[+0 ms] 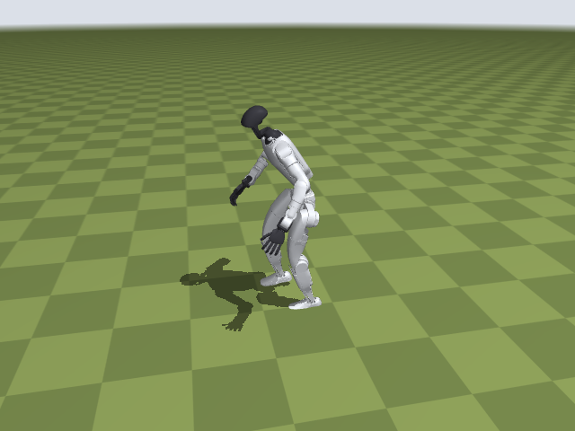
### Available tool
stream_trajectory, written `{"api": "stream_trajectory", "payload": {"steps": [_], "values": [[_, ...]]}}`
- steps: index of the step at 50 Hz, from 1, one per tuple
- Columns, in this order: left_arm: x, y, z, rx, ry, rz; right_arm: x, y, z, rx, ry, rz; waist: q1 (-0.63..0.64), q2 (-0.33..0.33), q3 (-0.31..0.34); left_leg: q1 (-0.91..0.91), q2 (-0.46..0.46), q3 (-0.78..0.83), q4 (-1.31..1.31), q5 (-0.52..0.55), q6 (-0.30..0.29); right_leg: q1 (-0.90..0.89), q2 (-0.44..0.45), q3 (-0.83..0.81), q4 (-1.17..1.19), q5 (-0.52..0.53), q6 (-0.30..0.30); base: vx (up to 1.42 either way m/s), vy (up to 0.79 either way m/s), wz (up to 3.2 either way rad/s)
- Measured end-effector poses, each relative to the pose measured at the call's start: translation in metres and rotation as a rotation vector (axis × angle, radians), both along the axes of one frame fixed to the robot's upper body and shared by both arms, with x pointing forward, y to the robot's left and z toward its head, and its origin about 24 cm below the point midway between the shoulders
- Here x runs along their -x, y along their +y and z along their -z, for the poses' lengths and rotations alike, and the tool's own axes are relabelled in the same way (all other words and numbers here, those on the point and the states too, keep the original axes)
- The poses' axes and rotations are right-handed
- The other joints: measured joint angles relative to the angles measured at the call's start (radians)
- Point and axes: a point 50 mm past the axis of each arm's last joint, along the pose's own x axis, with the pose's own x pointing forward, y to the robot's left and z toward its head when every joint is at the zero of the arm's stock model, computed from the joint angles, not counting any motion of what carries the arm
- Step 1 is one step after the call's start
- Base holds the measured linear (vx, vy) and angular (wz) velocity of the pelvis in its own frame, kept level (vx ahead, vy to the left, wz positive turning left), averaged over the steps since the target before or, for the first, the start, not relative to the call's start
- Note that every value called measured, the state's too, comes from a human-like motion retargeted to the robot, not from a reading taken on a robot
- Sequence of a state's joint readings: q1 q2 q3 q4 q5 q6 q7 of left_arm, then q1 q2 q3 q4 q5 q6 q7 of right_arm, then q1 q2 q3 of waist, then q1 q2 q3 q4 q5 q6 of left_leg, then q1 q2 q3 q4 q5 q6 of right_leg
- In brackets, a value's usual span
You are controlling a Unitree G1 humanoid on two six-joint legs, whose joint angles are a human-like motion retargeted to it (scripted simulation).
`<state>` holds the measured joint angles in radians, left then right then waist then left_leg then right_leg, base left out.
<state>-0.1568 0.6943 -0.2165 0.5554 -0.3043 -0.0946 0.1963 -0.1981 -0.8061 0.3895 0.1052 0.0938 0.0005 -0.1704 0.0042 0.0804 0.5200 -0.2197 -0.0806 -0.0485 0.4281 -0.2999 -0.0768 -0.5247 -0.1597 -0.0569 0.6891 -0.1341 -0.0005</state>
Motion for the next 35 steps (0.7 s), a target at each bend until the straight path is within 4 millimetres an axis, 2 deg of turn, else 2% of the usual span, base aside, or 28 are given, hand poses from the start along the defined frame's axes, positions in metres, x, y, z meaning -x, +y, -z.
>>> {"api": "stream_trajectory", "payload": {"steps": [2,3,5,7,8,10,12,13,15,16,18,20,23,25,27,28,30,32,33,35], "values": [[-0.002,-0.042,0.013,0.122,0.027,0.200,0.010,-0.049,0.035,0.027,0.193,0.172,-0.051,0.034,0.000,0.059,-0.032,-0.084,-0.063,0.025,-0.037,0.033,0.018,0.060,-0.247,0.056,0.093,0.58,0.01,3.34],[0.004,-0.059,0.024,0.154,0.044,0.258,0.022,-0.075,0.051,0.017,0.272,0.277,-0.089,0.052,0.000,0.075,-0.046,-0.112,-0.034,0.000,-0.053,0.047,0.009,0.081,-0.314,0.047,0.136,0.65,-0.03,3.77],[0.009,-0.088,0.037,0.364,0.007,0.182,0.051,-0.127,0.078,0.023,0.431,0.542,-0.141,0.078,0.000,0.129,-0.069,-0.121,-0.065,-0.034,-0.049,0.102,-0.030,0.153,-0.505,0.109,0.212,0.59,-0.08,3.73],[0.018,-0.102,0.049,0.372,0.052,0.218,0.093,-0.174,0.091,0.044,0.578,0.797,-0.181,0.098,0.000,0.114,-0.068,-0.013,0.038,-0.107,-0.027,0.161,-0.114,0.154,-0.567,0.228,0.254,0.50,-0.16,3.77],[0.024,-0.106,0.055,0.413,0.062,0.198,0.117,-0.196,0.092,0.070,0.626,0.939,-0.192,0.111,0.000,0.078,-0.051,0.067,0.144,-0.147,0.001,0.179,-0.156,0.122,-0.534,0.249,0.251,0.46,-0.20,3.54],[0.040,-0.105,0.070,0.514,0.103,0.109,0.169,-0.229,0.087,0.155,0.685,1.228,-0.172,0.162,0.000,-0.016,0.030,0.211,0.402,-0.220,0.076,0.147,-0.203,0.033,-0.316,0.122,0.190,0.41,-0.22,2.82],[0.067,-0.089,0.090,0.589,0.160,-0.085,0.199,-0.243,0.078,0.241,0.647,1.485,-0.113,0.201,0.000,-0.107,0.122,0.303,0.656,-0.269,0.125,0.078,-0.233,-0.021,-0.052,-0.045,0.135,0.39,-0.24,1.64],[0.084,-0.077,0.100,0.588,0.189,-0.203,0.201,-0.243,0.075,0.260,0.575,1.583,-0.080,0.214,0.000,-0.158,0.177,0.335,0.783,-0.282,0.126,0.043,-0.241,-0.035,0.062,-0.110,0.115,0.40,-0.20,1.12],[0.121,-0.053,0.118,0.506,0.260,-0.461,0.176,-0.233,0.074,0.183,0.365,1.668,-0.034,0.229,0.000,-0.244,0.241,0.351,0.940,-0.289,0.118,0.029,-0.261,-0.074,0.172,-0.183,0.074,0.39,-0.08,0.91],[0.141,-0.042,0.126,0.473,0.294,-0.591,0.147,-0.220,0.078,0.084,0.298,1.582,-0.007,0.219,0.000,-0.264,0.269,0.357,0.961,-0.284,0.107,0.042,-0.260,-0.087,0.173,-0.191,0.040,0.38,0.01,0.65],[0.180,-0.030,0.143,0.360,0.447,-0.777,0.091,-0.185,0.081,-0.094,0.221,1.319,0.030,0.196,0.000,-0.291,0.305,0.366,0.964,-0.267,0.106,0.095,-0.282,-0.129,0.143,-0.182,-0.007,0.40,0.11,0.79],[0.213,-0.020,0.154,0.278,0.591,-0.929,0.044,-0.140,0.077,-0.179,0.211,0.951,0.056,0.159,0.000,-0.303,0.336,0.374,0.926,-0.246,0.107,0.167,-0.311,-0.179,0.087,-0.153,-0.031,0.44,0.21,1.15],[0.235,0.004,0.153,0.320,0.622,-1.104,0.002,-0.082,0.065,-0.324,0.154,0.646,0.113,0.079,-0.010,-0.306,0.348,0.378,0.785,-0.207,0.097,0.281,-0.366,-0.249,-0.002,-0.057,-0.038,0.49,0.29,1.37],[0.239,0.025,0.146,0.370,0.604,-1.141,-0.016,-0.046,0.061,-0.482,0.152,0.513,0.135,0.005,-0.012,-0.298,0.316,0.375,0.610,-0.174,0.099,0.344,-0.414,-0.290,-0.048,0.033,-0.040,0.50,0.33,1.73],[0.236,0.047,0.135,0.357,0.573,-1.159,-0.024,-0.017,0.063,-0.629,0.162,0.442,0.151,-0.065,-0.006,-0.244,0.250,0.357,0.331,-0.095,0.076,0.402,-0.447,-0.307,-0.088,0.120,-0.037,0.54,0.33,1.74],[0.236,0.061,0.127,0.314,0.563,-1.162,-0.025,-0.005,0.066,-0.692,0.168,0.420,0.169,-0.095,-0.004,-0.222,0.232,0.335,0.243,-0.054,0.054,0.410,-0.454,-0.294,-0.060,0.124,-0.044,0.62,0.27,1.42],[0.230,0.091,0.105,0.174,0.554,-1.133,-0.020,0.014,0.077,-0.758,0.216,0.376,0.224,-0.150,0.000,-0.244,0.225,0.282,0.305,-0.087,0.016,0.380,-0.457,-0.227,0.085,0.066,-0.056,0.68,0.22,1.31],[0.206,0.116,0.080,0.048,0.519,-1.113,-0.010,0.021,0.090,-0.776,0.261,0.387,0.251,-0.201,0.000,-0.260,0.176,0.234,0.347,-0.152,0.010,0.327,-0.438,-0.144,0.225,-0.002,-0.070,0.67,0.18,1.66],[0.193,0.129,0.064,-0.022,0.489,-1.098,-0.002,0.018,0.097,-0.756,0.267,0.409,0.266,-0.222,0.000,-0.319,0.186,0.219,0.481,-0.205,0.005,0.280,-0.428,-0.106,0.357,-0.083,-0.073,0.68,0.13,1.73],[0.158,0.140,0.041,-0.101,0.429,-1.080,0.024,0.010,0.121,-0.656,0.342,0.486,0.285,-0.240,0.000,-0.308,0.151,0.175,0.492,-0.259,0.008,0.235,-0.413,-0.107,0.483,-0.157,-0.087,0.71,0.14,1.61]]}}
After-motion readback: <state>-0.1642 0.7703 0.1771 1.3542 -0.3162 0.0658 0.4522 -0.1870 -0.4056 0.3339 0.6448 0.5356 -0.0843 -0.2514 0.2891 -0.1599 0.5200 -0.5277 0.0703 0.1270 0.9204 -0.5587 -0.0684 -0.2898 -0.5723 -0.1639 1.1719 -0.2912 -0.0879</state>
